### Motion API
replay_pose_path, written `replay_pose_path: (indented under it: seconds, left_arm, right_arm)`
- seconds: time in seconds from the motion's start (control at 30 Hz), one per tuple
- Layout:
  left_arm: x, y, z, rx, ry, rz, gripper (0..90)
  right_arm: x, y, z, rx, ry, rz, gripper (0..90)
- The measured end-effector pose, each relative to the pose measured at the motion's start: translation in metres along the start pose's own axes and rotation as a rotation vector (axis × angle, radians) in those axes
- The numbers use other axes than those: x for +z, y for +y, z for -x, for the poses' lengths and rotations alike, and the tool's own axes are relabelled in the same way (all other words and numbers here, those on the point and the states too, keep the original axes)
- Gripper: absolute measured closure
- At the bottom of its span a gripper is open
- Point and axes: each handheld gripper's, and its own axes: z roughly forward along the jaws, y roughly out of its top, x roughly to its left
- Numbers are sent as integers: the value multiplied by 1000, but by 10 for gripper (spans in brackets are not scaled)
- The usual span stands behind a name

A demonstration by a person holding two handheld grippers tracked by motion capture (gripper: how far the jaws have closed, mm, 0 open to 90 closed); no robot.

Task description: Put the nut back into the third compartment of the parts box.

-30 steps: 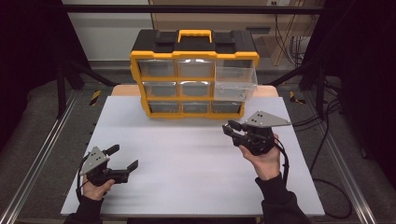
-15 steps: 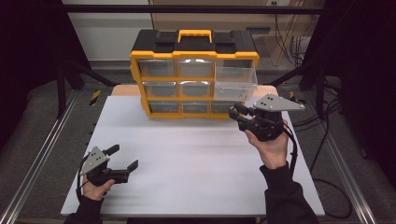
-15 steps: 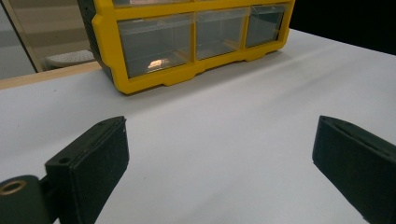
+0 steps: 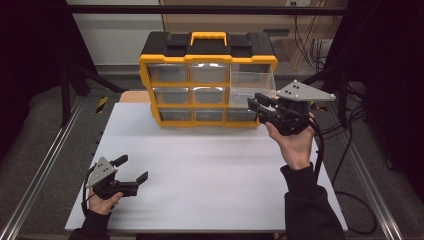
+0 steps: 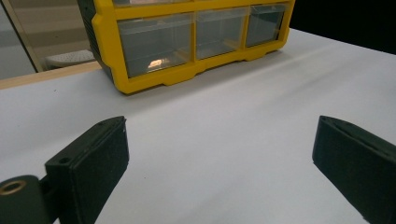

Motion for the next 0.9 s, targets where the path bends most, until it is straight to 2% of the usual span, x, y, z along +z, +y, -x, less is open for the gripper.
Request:
replay_pose_path:
  seconds: [0.5, 0.9]
  left_arm:
    - [0, 0, 0, -1, 0, 0, 36]
    - [0, 0, -1, -3, 1, 1, 36]
  right_arm:
    - [23, 30, 6, -6, -73, -11, 704]
    - [46, 38, 25, 17, -142, -51, 704]
